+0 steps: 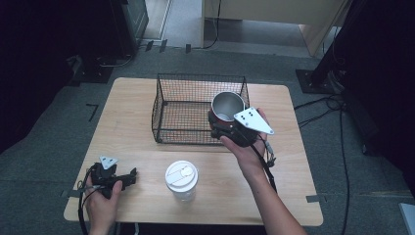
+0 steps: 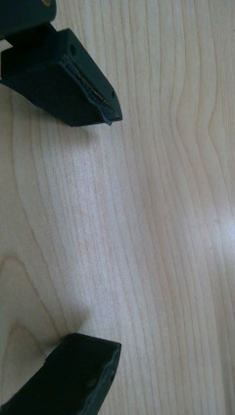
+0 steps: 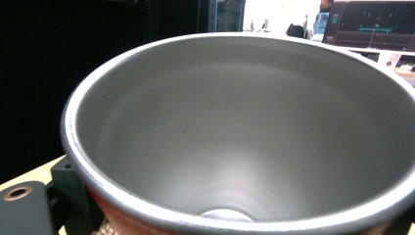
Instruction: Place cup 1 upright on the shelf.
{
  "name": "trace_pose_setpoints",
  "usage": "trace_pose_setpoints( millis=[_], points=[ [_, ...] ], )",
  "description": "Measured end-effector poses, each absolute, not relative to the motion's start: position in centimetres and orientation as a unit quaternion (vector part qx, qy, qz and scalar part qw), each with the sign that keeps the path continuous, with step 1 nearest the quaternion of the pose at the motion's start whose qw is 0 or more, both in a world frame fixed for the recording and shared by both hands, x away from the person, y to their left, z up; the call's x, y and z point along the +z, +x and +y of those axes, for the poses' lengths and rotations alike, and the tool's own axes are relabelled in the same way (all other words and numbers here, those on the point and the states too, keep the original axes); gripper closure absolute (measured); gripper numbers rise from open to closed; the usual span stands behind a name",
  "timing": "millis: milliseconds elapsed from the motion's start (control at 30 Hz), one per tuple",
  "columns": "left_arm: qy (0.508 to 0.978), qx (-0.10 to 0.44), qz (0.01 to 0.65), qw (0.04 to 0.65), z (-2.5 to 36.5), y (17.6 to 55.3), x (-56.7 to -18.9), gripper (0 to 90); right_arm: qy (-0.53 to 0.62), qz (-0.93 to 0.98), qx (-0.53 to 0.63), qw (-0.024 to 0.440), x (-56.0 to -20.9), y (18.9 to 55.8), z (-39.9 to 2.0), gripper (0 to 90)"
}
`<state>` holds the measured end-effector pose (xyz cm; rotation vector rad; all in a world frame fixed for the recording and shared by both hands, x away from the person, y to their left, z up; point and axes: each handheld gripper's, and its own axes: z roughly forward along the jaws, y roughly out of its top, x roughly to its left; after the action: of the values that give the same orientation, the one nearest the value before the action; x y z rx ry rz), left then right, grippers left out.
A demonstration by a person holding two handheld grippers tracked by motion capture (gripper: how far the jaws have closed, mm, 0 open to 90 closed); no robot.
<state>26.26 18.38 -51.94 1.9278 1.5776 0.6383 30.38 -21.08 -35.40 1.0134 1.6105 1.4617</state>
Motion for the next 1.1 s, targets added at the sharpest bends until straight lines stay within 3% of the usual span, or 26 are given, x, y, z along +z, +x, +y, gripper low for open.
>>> trace_pose_setpoints(
  millis=[600, 1100],
  points=[
    [0.719, 0.238, 0.589, 0.282, 18.4, 26.3, -51.9, 0.0, 0.381, 0.62, 0.579, 0.368, -33.4, 36.4, -19.8, 7.3],
    [0.722, 0.237, 0.586, 0.282, 18.3, 26.3, -51.9, 0.0, 0.397, 0.628, 0.577, 0.34, -37.0, 42.8, -19.6, 7.3]
  ],
)
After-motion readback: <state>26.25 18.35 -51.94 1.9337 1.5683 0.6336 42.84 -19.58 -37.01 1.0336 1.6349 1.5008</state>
